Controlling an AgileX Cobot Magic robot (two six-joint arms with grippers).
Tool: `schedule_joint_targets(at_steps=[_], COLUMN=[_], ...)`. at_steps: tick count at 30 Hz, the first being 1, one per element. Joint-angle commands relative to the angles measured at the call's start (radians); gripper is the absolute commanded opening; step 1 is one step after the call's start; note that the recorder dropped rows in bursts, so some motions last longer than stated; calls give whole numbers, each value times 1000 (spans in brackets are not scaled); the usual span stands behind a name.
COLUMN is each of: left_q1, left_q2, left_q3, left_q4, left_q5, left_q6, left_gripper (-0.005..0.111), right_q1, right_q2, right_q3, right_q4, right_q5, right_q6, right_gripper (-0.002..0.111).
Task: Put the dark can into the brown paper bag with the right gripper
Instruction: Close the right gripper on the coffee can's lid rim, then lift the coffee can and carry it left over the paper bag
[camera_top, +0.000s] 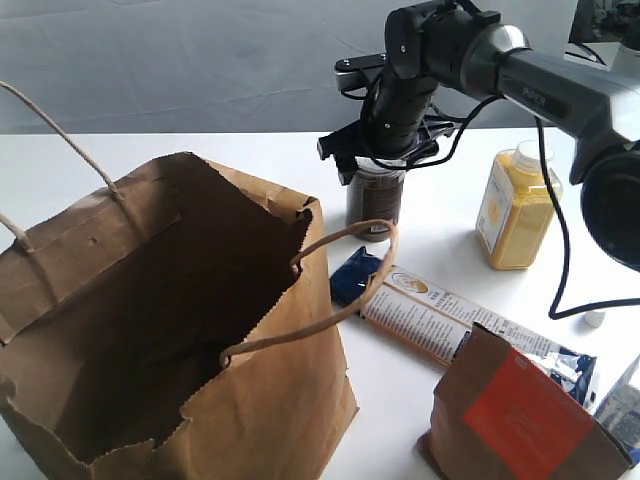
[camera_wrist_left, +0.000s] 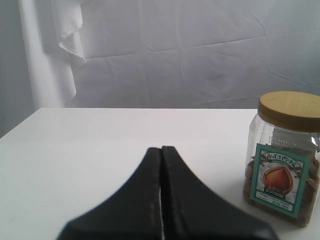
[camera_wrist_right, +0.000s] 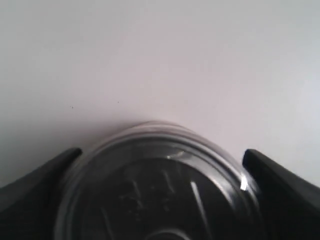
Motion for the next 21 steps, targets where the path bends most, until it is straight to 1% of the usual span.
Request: schedule_joint_targets(at_steps=[1, 4, 5, 9, 11, 21], left_q1=[-6, -6, -6, -6, -6, -6], left_q2=[-3, -3, -3, -3, -3, -3], left_q3=[4, 4, 4, 4, 4, 4], left_q4=[3, 3, 3, 3, 3, 3], left_q5=[-7, -7, -7, -7, -7, -7], left_q6=[-4, -4, -4, -4, -4, -4], left_gripper=[0, 0, 0, 0, 0, 0], right_q1=[-1, -1, -1, 5, 13, 95], right_q2=[-4, -4, -7, -31, -59, -247], right_q3=[-6, -6, -6, -6, -6, -6], right_q4=[-8, -7, -7, -16, -54, -153], right_q5=[5, 31, 41, 80, 92, 163], right_q6=[12, 12, 12, 4, 4, 13], right_gripper=[37, 6, 0, 0, 0, 0])
